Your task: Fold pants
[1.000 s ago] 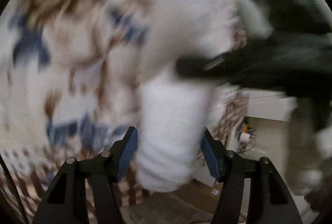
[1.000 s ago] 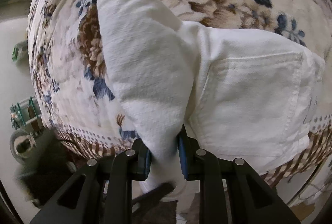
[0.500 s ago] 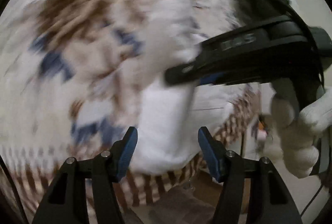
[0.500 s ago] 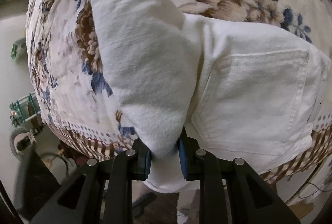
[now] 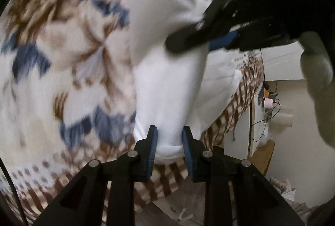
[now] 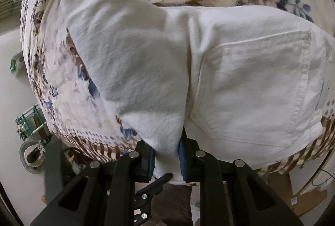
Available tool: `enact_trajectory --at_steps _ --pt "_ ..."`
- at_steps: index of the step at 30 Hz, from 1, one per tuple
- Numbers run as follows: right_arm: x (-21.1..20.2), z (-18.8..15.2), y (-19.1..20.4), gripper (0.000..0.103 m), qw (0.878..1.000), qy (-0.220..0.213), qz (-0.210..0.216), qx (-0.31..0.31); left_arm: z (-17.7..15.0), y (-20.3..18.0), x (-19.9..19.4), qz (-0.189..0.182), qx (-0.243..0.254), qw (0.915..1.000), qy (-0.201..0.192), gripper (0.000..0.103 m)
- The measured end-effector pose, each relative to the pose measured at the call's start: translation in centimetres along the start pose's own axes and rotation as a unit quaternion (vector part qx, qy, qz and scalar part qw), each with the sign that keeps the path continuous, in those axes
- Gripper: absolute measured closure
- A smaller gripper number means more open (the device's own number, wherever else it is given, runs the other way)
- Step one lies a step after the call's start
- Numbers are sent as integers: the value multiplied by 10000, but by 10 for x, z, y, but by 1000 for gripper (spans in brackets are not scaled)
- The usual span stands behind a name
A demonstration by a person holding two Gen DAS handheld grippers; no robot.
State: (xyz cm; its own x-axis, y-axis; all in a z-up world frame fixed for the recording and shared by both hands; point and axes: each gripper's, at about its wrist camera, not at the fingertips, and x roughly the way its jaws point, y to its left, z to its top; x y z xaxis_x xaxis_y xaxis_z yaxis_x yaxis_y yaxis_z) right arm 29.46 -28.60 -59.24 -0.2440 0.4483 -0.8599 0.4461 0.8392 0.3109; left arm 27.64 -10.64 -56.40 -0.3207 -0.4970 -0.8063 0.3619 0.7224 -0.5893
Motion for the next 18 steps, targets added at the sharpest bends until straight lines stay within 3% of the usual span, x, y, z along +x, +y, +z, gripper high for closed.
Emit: enact_trajectory --at_steps 9,12,15,18 --pt "-6 2 3 83 9999 -134 50 34 -45 14 -5 107 -578 9980 245 81" --pt "-9 1 9 83 9998 -160 -5 -87 -47 17 -28 17 -988 9950 -116 80" --pt "-7 0 11 83 9998 -110 -55 -144 -30 2 -55 -128 -843 9939 -705 64" --pt "-7 0 13 83 9997 -94 -108 -211 0 -17 -48 -324 -365 9964 -692 54"
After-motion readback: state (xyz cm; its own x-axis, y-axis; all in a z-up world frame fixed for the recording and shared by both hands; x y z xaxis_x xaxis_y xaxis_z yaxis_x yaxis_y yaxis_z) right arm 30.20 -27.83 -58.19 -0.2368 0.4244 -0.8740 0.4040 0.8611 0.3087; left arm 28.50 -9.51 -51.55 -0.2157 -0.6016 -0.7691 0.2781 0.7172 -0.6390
